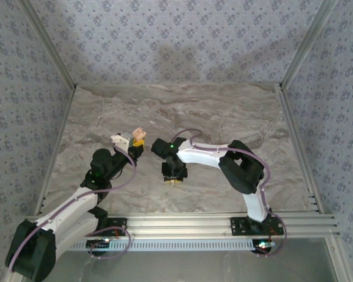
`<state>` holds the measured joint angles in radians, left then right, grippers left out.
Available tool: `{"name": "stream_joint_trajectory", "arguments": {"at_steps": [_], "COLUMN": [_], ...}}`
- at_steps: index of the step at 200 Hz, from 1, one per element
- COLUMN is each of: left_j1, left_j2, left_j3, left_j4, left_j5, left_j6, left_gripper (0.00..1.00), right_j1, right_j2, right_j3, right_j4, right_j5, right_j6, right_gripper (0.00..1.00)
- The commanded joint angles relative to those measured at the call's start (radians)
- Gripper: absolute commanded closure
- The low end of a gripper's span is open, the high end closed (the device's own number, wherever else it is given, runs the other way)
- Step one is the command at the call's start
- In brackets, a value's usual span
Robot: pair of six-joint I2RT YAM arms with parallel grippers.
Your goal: Insert the wireless bluetooth earbuds into the charging case
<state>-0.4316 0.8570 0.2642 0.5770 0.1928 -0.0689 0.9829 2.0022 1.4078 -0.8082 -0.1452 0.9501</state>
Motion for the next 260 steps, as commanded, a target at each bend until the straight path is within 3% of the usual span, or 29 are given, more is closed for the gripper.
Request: {"name": "stream_joint_trajectory", "arguments": {"at_steps": [1, 114, 156, 220, 260], "left_j1": [0.007, 0.007, 0.007, 0.007, 0.007], "left_j2": [-0.022, -0.018, -0.018, -0.018, 0.018], "left_j3": [0.0, 0.001, 0.002, 0.001, 0.002], "left_j4": [0.011, 0.003, 0.002, -0.002, 0.014], "left_j5": [-0.007, -0.002, -0.001, 0.001, 0.024], "left_j6": [0.014, 0.016, 0.016, 0.016, 0.014], "left_gripper": [0.82, 0.82, 0.82, 0.82, 0.82], "right_j1": [0.01, 0.001, 0.0, -0.003, -0.006], "right_j2": [0.025, 0.036, 0.026, 0.021, -0.041], "right_j3": [0.034, 0.043, 0.04, 0.027, -0.023], "right_j4": [-0.048, -0.043, -0.027, -0.01, 0.051], "right_j5": [0.019, 0.075, 0.078, 0.087, 0.155], "right_j6": [-0.019, -0.061, -0.057, -0.054, -0.053], "right_gripper": [0.68, 0.69, 0.62, 0.71, 0.75]}}
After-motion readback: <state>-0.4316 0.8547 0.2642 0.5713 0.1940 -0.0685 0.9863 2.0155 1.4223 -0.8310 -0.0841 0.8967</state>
